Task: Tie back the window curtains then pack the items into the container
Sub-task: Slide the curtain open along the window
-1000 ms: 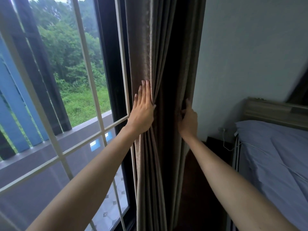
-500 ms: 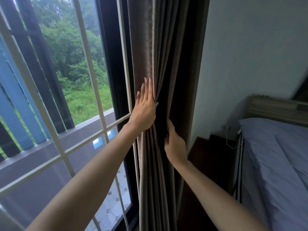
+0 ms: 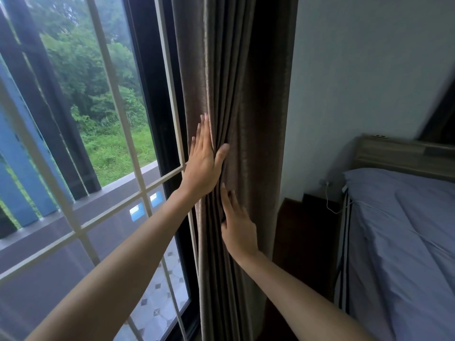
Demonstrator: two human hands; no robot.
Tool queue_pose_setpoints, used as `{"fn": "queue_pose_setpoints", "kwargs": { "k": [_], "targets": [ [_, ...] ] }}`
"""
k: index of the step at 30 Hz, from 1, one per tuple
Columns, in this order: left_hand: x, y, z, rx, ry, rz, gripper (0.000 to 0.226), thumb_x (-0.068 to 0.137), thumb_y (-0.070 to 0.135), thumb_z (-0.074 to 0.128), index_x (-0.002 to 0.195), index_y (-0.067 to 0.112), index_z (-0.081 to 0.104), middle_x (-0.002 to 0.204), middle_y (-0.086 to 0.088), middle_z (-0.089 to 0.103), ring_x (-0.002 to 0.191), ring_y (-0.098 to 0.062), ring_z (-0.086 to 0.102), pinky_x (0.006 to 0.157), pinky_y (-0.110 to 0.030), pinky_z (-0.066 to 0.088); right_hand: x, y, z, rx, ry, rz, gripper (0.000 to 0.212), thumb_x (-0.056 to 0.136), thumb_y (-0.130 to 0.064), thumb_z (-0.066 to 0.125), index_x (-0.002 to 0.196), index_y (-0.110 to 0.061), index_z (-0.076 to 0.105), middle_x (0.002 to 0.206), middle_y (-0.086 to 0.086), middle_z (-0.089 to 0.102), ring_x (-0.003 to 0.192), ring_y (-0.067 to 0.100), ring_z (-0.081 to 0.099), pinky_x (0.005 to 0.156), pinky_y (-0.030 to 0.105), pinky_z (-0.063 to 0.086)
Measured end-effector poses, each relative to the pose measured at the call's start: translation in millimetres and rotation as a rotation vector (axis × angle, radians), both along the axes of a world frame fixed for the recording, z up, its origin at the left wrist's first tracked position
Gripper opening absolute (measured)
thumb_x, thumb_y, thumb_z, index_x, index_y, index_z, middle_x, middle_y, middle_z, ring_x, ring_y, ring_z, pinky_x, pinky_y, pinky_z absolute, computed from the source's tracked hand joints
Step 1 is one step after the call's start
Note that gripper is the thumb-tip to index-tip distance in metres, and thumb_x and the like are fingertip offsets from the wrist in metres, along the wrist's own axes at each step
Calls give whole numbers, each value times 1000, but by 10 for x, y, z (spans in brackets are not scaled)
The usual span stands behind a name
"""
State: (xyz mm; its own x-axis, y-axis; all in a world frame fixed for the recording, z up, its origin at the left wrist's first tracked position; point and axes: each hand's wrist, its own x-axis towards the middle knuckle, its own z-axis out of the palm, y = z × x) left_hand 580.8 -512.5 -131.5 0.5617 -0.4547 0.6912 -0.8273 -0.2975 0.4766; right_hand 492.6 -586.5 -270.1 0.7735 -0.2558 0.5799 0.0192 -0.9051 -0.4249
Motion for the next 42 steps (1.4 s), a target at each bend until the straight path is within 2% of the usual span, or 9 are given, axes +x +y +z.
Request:
{"fn": "queue_pose_setpoints", "kwargs": {
  "k": [5, 11, 16, 19, 26, 29, 32, 36, 42],
  "targets": [
    [-27, -101, 11, 3, 15, 51, 88, 95, 23, 56, 153, 13, -9, 162, -4, -7, 148, -17, -9, 122, -39, -1, 19, 93, -71, -23, 35, -17, 90, 90, -3, 54, 153, -37, 1, 152, 3, 40, 120, 25, 57, 66, 28, 60],
    [6, -184, 10, 104, 4, 65, 84, 87, -5, 33, 149, 14, -20, 159, -4, -22, 146, -16, -19, 121, -43, -5, 31, -14, -123, -3, 40, 63, 90, 91, -10, 53, 151, -43, -6, 159, 3, 25, 125, 21, 54, 68, 28, 60],
    [49, -200, 22, 136, -12, 77, 83, 88, -5, 30, 148, 14, -22, 158, -1, -24, 145, -13, -22, 120, -41, -10, 15, -274, -76, -46, -51, 109, 67, 93, -41, 48, 153, -38, 17, 163, 0, 14, 147, 20, 21, 112, 42, 37],
    [39, -207, 31, 154, -18, 80, 83, 87, -5, 31, 148, 13, -24, 158, -2, -25, 145, -13, -23, 120, -42, -10, 137, -628, 225, -54, -233, -75, 59, 89, -38, 54, 145, -25, 41, 160, 12, 20, 145, 32, 24, 115, 53, 29],
    [21, -229, 50, 177, 9, 62, 86, 87, -6, 32, 145, 14, -28, 158, -2, -27, 144, -14, -24, 120, -42, -10, 606, -1423, 1098, 236, -265, -287, 85, 91, -24, 62, 156, -19, 7, 162, 16, 6, 148, 40, 5, 116, 60, 16],
    [17, -236, 53, 185, 16, 58, 88, 85, -9, 31, 144, 15, -30, 157, -2, -28, 145, -15, -24, 120, -44, -9, 766, -1636, 1133, 417, -130, -207, 94, 90, -17, 62, 155, -26, -6, 156, 10, 32, 144, 45, 19, 115, 62, 19],
    [20, -236, 56, 188, 24, 65, 90, 82, -12, 30, 143, 15, -31, 157, -2, -28, 145, -16, -23, 120, -46, -8, 730, -1619, 1021, 402, -104, -89, 68, 92, -10, 55, 151, -19, 23, 134, 12, 58, 118, 36, 56, 96, 36, 43],
    [35, -239, 60, 190, 22, 72, 89, 85, -11, 30, 144, 15, -30, 157, -2, -28, 145, -16, -23, 120, -46, -8, 671, -1422, 642, 242, -30, -43, 45, 90, -8, 49, 135, -17, 44, 116, 12, 63, 107, 35, 61, 86, 38, 48],
    [65, -293, 66, 194, 17, 65, 78, 97, 3, 32, 145, 14, -28, 158, -3, -26, 145, -18, -21, 120, -45, -9, 367, -927, 269, 176, 41, 52, 55, 98, -40, 45, 150, -37, 24, 134, 0, 59, 117, 27, 59, 93, 37, 47]
  ]
}}
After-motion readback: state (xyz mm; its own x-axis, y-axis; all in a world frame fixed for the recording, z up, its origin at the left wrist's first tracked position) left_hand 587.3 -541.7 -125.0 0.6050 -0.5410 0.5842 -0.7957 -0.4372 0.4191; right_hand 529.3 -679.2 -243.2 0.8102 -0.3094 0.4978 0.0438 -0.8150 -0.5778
